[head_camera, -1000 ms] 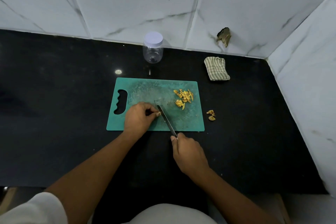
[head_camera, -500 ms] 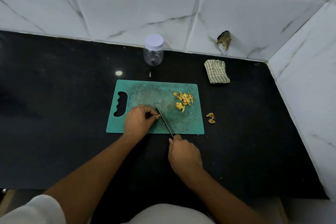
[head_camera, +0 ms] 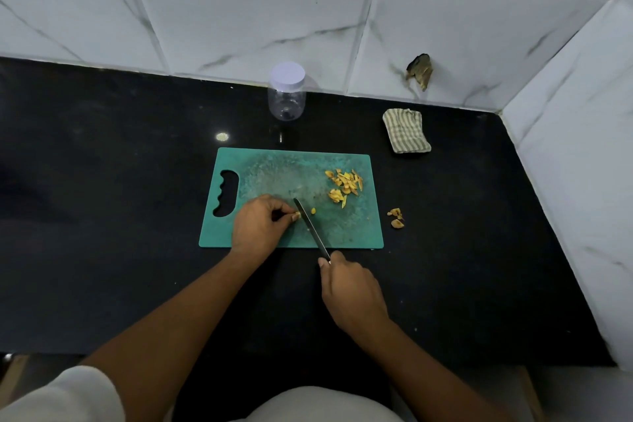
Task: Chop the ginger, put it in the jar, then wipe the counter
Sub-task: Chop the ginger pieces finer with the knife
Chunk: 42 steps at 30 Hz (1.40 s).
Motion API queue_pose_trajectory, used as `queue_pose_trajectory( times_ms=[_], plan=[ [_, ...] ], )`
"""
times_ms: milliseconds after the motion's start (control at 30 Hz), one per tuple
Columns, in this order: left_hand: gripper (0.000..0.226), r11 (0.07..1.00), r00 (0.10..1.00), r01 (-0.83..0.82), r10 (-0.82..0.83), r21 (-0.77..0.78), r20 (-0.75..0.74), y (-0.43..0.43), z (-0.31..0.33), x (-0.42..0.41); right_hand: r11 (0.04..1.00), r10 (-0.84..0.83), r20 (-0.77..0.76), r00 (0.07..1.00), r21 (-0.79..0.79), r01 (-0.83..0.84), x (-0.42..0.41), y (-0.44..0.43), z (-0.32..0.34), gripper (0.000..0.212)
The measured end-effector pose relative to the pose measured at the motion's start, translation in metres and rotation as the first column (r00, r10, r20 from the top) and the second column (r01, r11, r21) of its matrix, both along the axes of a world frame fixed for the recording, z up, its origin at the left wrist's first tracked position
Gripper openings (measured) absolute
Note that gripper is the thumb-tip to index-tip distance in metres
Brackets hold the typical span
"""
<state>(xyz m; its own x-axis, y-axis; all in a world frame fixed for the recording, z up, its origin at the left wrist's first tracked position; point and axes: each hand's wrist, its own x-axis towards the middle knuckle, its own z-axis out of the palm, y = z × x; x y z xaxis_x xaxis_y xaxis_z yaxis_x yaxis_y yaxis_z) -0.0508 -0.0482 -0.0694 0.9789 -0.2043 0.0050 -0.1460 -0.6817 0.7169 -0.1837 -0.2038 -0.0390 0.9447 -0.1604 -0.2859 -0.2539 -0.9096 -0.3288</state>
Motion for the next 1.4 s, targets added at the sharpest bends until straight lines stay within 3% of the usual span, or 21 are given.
queue_pose_trajectory(
  times_ms=[867,1400],
  plan=[
    [0.006,1.000,1.000,-0.021,0.021,-0.019,-0.014,-0.001,-0.002,0.000,0.999,-0.024,-0.119,0.993,-0.042,0.019,0.014,0.005,0.002,0.038],
    [0.012,0.999,0.999,-0.029,0.028,-0.045,-0.024,-0.001,-0.001,0.001,0.999,0.045,0.000,0.999,-0.031,-0.045,0.002,-0.003,-0.004,0.039]
  ],
)
